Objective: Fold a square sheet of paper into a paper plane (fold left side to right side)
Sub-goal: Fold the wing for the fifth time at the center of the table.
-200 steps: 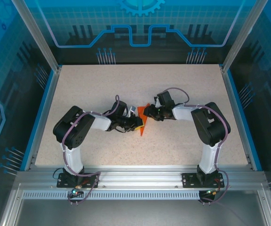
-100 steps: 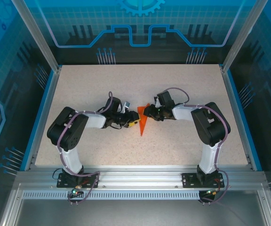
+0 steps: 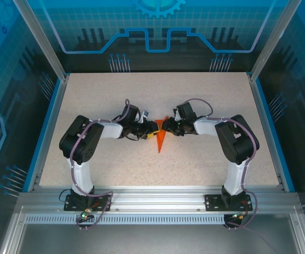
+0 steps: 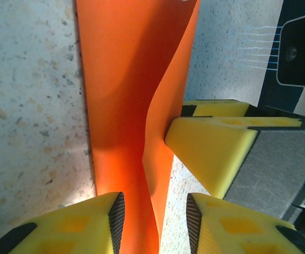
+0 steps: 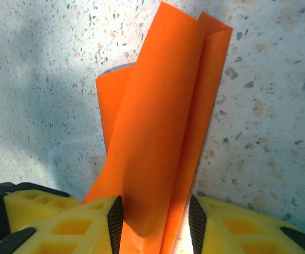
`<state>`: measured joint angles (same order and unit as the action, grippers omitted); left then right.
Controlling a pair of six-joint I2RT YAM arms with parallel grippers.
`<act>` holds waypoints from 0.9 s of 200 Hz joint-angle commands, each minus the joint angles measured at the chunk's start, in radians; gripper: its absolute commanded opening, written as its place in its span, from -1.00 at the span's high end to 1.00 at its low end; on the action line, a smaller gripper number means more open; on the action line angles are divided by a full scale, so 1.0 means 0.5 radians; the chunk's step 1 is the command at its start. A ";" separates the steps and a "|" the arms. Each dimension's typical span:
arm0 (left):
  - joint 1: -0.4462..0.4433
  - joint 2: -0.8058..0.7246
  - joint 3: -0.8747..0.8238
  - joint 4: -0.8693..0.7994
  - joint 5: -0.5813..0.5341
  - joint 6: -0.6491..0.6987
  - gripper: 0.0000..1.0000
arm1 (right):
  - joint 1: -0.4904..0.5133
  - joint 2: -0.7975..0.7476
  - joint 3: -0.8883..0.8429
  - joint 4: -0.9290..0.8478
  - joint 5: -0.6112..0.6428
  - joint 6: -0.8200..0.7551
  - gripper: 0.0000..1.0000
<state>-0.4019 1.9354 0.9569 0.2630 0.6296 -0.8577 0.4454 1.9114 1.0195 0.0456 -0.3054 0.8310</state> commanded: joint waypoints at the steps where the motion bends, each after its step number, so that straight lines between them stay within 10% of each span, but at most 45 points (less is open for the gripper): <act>1: 0.016 0.069 0.073 -0.051 0.072 0.049 0.29 | 0.042 0.119 -0.018 -0.113 0.004 0.004 0.19; 94: 0.028 0.154 0.145 -0.110 -0.002 0.136 0.90 | 0.045 0.113 -0.019 -0.125 -0.001 -0.017 0.19; 180: 0.046 0.206 0.152 -0.133 -0.014 0.175 0.96 | 0.044 0.077 -0.015 -0.108 -0.021 -0.055 0.17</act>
<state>-0.3878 2.0102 1.0077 0.2142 0.6216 -0.8021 0.4454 1.9125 1.0214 0.0437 -0.3069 0.8265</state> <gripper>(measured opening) 0.045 0.412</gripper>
